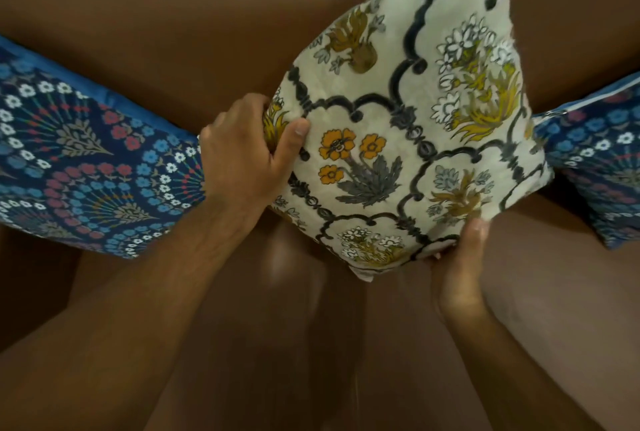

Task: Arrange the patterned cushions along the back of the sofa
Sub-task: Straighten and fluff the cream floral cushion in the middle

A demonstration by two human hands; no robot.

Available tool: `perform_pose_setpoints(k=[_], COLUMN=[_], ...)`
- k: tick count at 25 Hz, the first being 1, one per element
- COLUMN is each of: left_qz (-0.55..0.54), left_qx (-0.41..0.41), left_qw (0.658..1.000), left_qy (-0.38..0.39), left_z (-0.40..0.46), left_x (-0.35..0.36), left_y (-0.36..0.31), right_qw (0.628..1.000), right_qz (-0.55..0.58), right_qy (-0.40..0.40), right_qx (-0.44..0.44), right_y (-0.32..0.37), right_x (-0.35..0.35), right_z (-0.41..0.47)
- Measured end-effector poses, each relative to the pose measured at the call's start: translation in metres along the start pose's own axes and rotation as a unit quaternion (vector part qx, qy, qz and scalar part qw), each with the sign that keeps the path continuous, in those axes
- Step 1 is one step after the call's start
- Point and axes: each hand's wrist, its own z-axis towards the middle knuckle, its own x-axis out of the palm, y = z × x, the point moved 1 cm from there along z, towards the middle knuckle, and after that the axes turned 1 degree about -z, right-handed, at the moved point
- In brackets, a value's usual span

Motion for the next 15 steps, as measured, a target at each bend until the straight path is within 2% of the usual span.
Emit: perform_pose_setpoints(k=[4,7,10,12,15], left_qz=[-0.012,-0.045,-0.066,-0.061,-0.016], left_qx=[-0.03,-0.015,0.074,0.12,0.13], left_qw=[0.998,0.999,0.994,0.991,0.991], left_qy=[0.057,0.019,-0.04,-0.026,0.008], left_z=[-0.005,-0.01,-0.014,-0.011,0.003], left_x=[0.011,0.007,0.011,0.027,0.056], left_y=[0.007,0.005,-0.014,-0.027,-0.026], right_qw=[0.998,0.986,0.931,0.891,0.881], right_qz=[-0.055,-0.156,-0.306,-0.372,-0.41], right_qy=[0.004,-0.035,-0.067,-0.048,-0.039], right_qx=[-0.02,-0.043,-0.186,-0.257,-0.233], right_y=[-0.009,-0.012,-0.002,0.011,0.021], right_x=[0.008,0.001,-0.001,0.015,0.05], right_z=[0.013,0.002,-0.011,0.001,0.034])
